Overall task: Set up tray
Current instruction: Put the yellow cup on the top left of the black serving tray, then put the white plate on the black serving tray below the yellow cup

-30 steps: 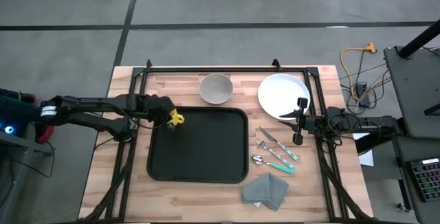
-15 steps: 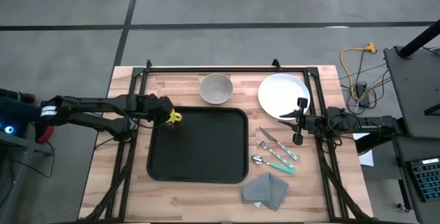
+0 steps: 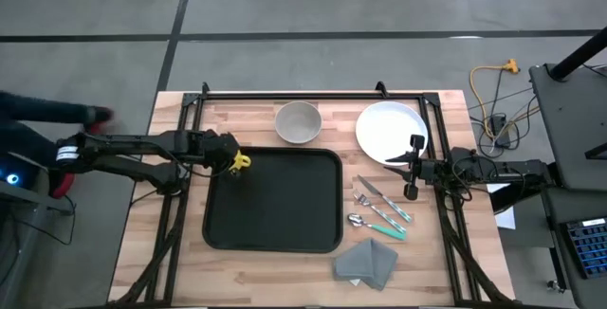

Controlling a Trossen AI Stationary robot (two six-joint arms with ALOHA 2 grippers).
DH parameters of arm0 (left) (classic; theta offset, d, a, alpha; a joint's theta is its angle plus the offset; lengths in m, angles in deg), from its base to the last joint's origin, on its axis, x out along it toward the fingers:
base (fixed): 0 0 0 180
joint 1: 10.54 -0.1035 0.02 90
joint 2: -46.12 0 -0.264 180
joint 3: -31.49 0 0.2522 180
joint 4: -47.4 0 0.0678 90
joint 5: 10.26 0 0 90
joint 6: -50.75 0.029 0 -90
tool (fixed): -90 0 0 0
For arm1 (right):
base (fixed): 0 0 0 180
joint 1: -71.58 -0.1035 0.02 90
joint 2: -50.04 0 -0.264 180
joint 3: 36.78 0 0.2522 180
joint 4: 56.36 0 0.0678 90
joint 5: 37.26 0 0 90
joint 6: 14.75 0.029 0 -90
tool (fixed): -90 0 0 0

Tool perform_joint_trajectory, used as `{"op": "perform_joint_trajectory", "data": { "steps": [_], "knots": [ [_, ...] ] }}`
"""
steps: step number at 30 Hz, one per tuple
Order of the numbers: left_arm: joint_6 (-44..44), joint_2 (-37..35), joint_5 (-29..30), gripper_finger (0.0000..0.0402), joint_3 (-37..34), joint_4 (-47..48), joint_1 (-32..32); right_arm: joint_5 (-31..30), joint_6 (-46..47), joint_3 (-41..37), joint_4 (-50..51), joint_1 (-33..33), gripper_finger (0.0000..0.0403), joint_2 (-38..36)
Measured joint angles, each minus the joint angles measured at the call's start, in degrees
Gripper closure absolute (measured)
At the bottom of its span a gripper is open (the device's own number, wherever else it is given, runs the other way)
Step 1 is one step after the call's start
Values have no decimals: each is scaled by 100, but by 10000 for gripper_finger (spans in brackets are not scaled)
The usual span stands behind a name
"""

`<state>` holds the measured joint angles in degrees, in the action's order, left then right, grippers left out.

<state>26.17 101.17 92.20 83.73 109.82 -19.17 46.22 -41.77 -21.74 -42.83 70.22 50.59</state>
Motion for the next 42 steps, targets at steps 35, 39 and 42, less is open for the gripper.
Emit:
{"op": "perform_joint_trajectory", "data": {
  "steps": [35, 39, 42],
  "knots": [
    [752, 2, -60, 361, -35, 137, -1, -2, -2, 0, 0, 1, 335, 0],
    [733, 2, -58, 311, -35, 196, -1, -1, -1, 0, -1, -1, 335, 0],
    [721, 2, -58, 278, -35, 195, -1, 0, -1, 1, 0, -1, 335, 0]
  ]
}}
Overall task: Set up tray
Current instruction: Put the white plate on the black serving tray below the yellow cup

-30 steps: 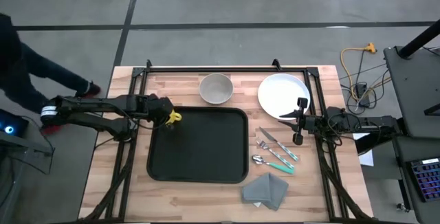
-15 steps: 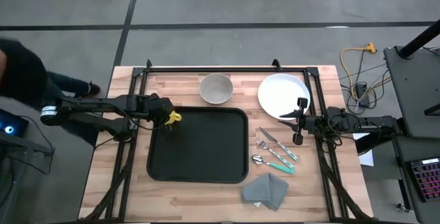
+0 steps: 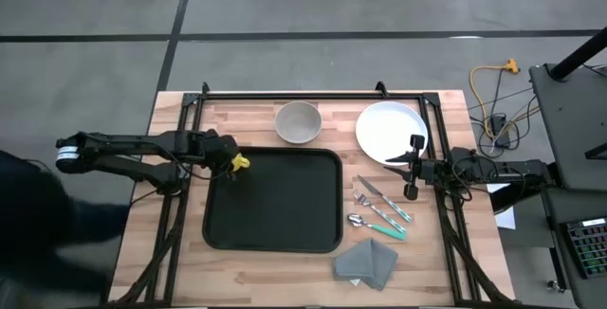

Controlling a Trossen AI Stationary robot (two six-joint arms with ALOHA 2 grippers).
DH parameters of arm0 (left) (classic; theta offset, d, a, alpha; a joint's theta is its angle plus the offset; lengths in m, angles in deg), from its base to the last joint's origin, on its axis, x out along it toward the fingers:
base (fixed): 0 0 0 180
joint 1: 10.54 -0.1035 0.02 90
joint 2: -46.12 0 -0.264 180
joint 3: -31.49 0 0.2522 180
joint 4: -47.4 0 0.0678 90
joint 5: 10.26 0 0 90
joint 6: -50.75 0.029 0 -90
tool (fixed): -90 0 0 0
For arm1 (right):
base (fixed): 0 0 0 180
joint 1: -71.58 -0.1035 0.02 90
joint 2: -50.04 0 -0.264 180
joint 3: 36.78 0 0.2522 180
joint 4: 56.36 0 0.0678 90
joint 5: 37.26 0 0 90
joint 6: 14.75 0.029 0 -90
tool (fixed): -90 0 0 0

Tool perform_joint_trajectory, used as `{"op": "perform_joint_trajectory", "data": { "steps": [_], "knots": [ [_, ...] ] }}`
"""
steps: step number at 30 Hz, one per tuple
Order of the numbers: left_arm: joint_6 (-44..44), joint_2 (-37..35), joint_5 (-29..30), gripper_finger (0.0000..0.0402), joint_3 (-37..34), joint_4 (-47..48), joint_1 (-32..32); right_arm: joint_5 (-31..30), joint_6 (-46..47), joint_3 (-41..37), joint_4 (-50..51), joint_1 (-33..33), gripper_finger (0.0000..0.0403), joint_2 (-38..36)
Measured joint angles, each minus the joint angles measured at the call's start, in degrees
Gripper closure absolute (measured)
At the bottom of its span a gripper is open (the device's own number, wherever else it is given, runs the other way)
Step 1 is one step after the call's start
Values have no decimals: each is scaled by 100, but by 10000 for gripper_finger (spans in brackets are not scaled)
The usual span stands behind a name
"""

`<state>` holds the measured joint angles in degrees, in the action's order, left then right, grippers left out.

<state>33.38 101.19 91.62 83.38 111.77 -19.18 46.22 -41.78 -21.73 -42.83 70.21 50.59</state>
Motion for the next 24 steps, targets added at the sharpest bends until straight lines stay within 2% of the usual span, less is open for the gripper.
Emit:
{"op": "perform_joint_trajectory", "data": {
  "steps": [12, 24],
  "knots": [
    [-318, 2, 0, 231, 9, 98, 0, -2, 0, 1, -2, 2, 335, 0],
    [-315, 0, 2, 151, 136, 110, 0, -1, -1, -1, -1, 2, 335, 2]
  ]
}}
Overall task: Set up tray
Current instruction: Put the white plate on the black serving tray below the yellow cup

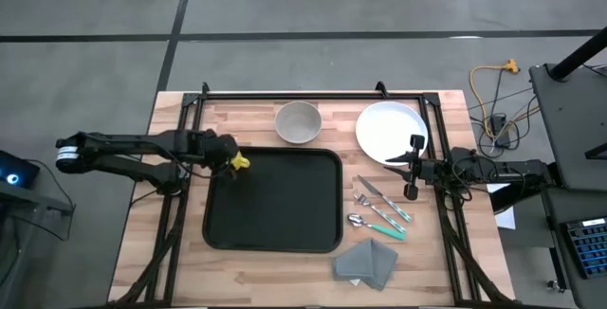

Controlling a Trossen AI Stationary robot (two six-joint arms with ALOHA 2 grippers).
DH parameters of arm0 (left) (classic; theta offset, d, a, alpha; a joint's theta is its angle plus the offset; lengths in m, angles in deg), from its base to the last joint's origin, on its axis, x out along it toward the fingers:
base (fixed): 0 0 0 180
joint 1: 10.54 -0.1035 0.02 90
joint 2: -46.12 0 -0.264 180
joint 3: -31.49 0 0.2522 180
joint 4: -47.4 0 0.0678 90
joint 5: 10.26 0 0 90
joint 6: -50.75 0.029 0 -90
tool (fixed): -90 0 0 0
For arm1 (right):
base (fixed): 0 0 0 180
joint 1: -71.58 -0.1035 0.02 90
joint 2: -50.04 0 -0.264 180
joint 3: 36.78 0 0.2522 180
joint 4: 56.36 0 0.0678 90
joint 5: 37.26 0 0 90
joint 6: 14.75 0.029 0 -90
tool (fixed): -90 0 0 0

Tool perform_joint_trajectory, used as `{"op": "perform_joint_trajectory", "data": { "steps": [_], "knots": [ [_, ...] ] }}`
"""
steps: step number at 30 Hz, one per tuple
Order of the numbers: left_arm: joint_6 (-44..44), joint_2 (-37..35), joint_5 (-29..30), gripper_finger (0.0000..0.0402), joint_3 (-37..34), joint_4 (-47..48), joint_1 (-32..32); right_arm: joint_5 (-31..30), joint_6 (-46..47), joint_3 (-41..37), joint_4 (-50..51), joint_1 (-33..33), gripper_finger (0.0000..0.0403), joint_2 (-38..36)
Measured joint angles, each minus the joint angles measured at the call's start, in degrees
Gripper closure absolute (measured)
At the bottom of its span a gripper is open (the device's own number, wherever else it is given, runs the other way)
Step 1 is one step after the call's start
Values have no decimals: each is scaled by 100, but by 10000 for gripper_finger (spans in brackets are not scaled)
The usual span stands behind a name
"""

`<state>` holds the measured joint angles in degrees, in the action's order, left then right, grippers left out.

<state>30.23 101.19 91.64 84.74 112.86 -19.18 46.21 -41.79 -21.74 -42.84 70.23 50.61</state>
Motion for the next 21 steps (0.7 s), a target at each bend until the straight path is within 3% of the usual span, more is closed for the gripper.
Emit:
{"op": "perform_joint_trajectory", "data": {
  "steps": [21],
  "knots": [
    [1, 0, 4, 147, 474, -66, 0, -1, -1, 2, 1, 1, 335, 0]
  ]
}}
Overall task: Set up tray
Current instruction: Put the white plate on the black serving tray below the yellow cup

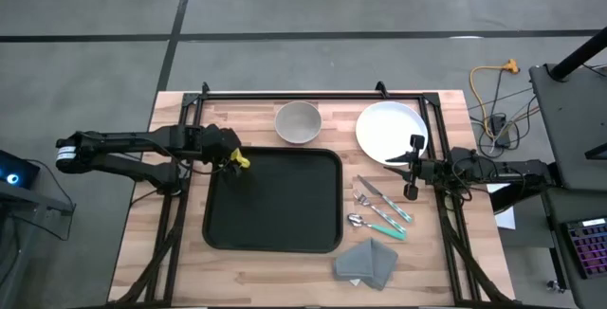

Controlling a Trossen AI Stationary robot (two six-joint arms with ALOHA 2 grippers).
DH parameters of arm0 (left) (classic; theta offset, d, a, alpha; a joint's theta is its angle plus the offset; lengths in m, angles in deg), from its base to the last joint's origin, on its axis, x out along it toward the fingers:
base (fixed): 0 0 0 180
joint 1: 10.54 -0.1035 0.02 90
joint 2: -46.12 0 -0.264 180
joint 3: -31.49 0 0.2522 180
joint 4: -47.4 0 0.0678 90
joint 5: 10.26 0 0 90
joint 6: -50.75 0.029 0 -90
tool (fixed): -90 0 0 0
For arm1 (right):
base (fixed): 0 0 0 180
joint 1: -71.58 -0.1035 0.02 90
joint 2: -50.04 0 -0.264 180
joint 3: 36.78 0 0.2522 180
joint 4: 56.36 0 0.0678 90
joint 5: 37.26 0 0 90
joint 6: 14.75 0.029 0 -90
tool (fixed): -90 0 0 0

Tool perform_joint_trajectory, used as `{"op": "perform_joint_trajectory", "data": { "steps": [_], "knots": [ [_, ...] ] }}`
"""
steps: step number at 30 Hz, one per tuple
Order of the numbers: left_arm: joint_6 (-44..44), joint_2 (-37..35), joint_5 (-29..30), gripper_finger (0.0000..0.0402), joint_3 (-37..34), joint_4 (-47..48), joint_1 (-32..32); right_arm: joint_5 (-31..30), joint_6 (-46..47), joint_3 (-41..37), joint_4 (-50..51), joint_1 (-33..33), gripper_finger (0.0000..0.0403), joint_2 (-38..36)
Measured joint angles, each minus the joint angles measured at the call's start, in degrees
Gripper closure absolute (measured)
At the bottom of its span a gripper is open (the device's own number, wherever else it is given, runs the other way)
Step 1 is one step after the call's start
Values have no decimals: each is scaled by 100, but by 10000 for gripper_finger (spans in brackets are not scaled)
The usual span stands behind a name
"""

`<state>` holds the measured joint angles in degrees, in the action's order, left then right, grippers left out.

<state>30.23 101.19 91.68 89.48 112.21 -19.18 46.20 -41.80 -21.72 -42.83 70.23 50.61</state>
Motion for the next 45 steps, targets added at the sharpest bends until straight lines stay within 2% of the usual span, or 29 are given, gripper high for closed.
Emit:
{"op": "perform_joint_trajectory", "data": {
  "steps": [3, 5, 8, 11, 13, 16, 20, 26, 33, 38, 45],
  "knots": [
    [-93, 0, -2, 147, 0, -2, 0, 0, 0, -2, -1, -2, 335, -1],
    [-486, 0, -88, 147, -16, -2, 0, 1, 2, -1, 0, -2, 335, -2],
    [-590, 0, -689, 147, -44, -225, 27, 2, 2, -2, 0, -2, 335, -2],
    [-224, -2, -1384, 147, -137, -932, 318, 2, 2, 0, 0, -2, 335, 0],
    [-39, -2, -1645, 147, -187, -1439, 592, 2, 0, -1, -1, -1, 335, -1],
    [-4, -4, -1681, 147, -192, -1859, 1089, 0, 0, 0, 0, -2, 335, -1],
    [15, -11, -1700, 147, -195, -1956, 1775, 2, 2, 0, -2, -2, 335, 0],
    [59, -11, -1697, 147, -385, -2682, 3063, 2, 0, -2, 0, -2, 335, -2],
    [534, -12, -1690, 147, -619, -3411, 4488, 2, 2, -1, 0, -1, 335, -2],
    [870, -124, -1634, 147, -666, -3606, 5007, 2, 0, -2, 0, -2, 335, 0],
    [1075, -593, -1616, 147, -934, -3805, 5149, 2, 0, -2, 0, -2, 335, 0]
  ]
}}
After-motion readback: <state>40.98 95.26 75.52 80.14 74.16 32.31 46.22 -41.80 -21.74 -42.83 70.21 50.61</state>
